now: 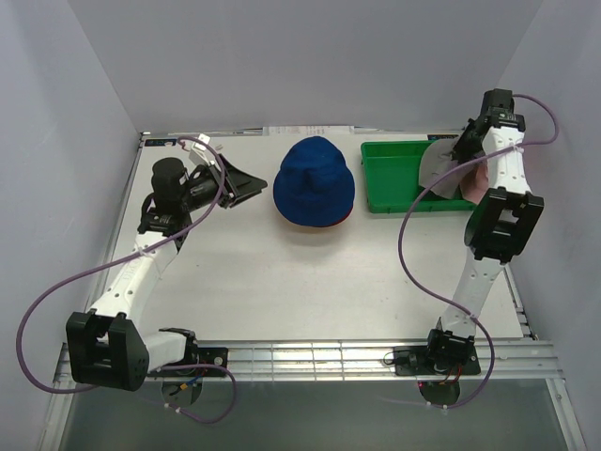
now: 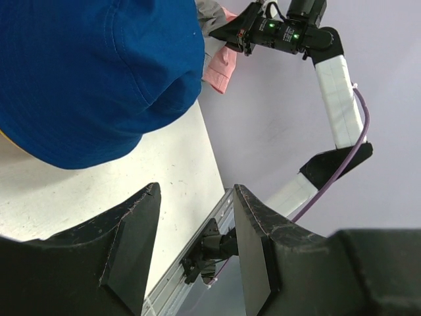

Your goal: Stack the hats

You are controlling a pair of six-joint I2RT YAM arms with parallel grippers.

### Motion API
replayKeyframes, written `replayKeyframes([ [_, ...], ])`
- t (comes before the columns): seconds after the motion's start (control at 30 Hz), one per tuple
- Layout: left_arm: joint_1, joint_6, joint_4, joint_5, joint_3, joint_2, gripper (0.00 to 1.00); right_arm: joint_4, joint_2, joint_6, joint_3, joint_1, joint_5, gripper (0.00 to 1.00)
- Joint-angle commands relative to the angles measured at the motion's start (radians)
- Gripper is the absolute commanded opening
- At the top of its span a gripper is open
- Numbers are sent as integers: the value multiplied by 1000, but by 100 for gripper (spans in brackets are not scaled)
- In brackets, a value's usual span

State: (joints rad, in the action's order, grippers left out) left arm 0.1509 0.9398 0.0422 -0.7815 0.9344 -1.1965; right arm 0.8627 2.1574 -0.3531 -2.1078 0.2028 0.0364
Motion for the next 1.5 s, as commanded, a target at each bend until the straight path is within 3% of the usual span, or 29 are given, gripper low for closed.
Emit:
replayKeyframes([
  [0.0, 1, 13, 15, -5, 44, 26, 58, -39, -132, -15, -83, 4, -140, 8],
  [0.23, 9, 97, 97, -19, 98, 0, 61, -152, -280, -81, -46, 6, -369, 8],
  [0.47, 29, 204, 195, 21, 168, -43, 65, -416, -447, -210, 103, -2, -671, 8],
  [0.77, 104, 335, 355, 53, 299, -230, 70, -559, -515, -306, 55, -120, -884, 8],
  [1.1, 165, 445, 511, 79, 420, -423, 71, -616, -556, -314, 42, -302, -920, 8],
  [1.17, 165, 456, 524, 87, 429, -434, 79, -616, -561, -313, 43, -331, -915, 8],
  [1.47, 167, 530, 620, 105, 442, -482, 79, -622, -567, -310, 51, -424, -899, 8],
])
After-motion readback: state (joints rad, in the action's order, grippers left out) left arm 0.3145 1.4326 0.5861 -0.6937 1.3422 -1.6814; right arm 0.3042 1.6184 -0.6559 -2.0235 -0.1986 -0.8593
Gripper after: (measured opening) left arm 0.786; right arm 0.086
